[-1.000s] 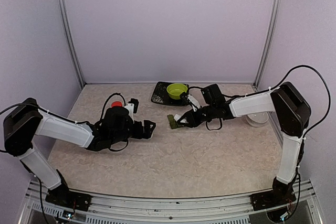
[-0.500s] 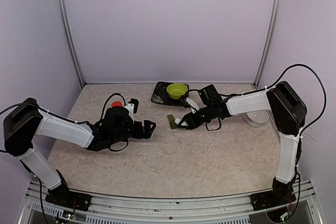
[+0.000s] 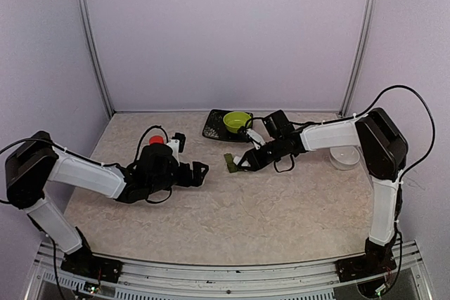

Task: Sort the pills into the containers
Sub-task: Pour the pill into the compartment of the pill container.

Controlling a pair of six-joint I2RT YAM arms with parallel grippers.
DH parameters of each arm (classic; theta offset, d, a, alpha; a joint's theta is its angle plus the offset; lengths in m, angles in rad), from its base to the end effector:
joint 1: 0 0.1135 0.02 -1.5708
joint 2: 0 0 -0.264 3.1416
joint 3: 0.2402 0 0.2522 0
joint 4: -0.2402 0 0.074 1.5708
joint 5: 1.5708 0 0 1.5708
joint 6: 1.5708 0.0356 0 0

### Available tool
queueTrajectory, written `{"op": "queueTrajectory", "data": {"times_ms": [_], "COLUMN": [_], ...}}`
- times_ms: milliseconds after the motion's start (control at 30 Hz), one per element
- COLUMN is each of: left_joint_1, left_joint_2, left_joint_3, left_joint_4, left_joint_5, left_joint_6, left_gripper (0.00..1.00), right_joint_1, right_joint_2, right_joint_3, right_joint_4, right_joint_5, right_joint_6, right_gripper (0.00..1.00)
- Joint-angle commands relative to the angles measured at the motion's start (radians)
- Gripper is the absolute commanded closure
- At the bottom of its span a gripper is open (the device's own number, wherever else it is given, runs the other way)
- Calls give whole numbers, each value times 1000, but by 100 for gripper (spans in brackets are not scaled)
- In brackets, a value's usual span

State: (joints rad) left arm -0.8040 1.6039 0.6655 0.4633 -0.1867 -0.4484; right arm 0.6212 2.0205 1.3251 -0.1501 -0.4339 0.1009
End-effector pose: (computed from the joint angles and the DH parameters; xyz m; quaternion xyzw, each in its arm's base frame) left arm 0.2260 -0.2250 0.1654 0.1025 0.8451 -0.2395 0.4668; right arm 0.3424 0.2635 0.1608 -0.3086 0.8627 0.3107 0.2530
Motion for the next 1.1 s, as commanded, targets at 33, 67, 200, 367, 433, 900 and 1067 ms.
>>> {"op": "queueTrajectory", "data": {"times_ms": [33, 67, 200, 367, 433, 900, 1067], "left_joint_1": [6, 6, 6, 6, 6, 6, 6], "left_joint_2": [8, 8, 8, 8, 7, 20, 24], "left_joint_3": [-15, -17, -23, -33, -37, -56, -58], "left_joint_4": [29, 31, 37, 45, 51, 81, 88], "left_joint_5": [7, 9, 13, 13, 14, 24, 25], "left_joint_6": [-8, -9, -13, -18, -21, -33, -35], "left_gripper": [1, 1, 1, 1, 1, 1, 1], "right_joint_1": [17, 19, 31, 43, 46, 57, 61], "right_joint_2": [33, 36, 43, 53, 54, 60, 72], "right_joint_3": [46, 50, 65, 87, 91, 133, 173], "right_joint_4": [-64, -70, -90, -120, -128, -191, -235], "right_joint_5": [26, 29, 47, 70, 78, 115, 132], "right_joint_6": [-21, -21, -26, -34, -33, -36, -39], "right_gripper": [100, 100, 100, 100, 100, 100, 100]}}
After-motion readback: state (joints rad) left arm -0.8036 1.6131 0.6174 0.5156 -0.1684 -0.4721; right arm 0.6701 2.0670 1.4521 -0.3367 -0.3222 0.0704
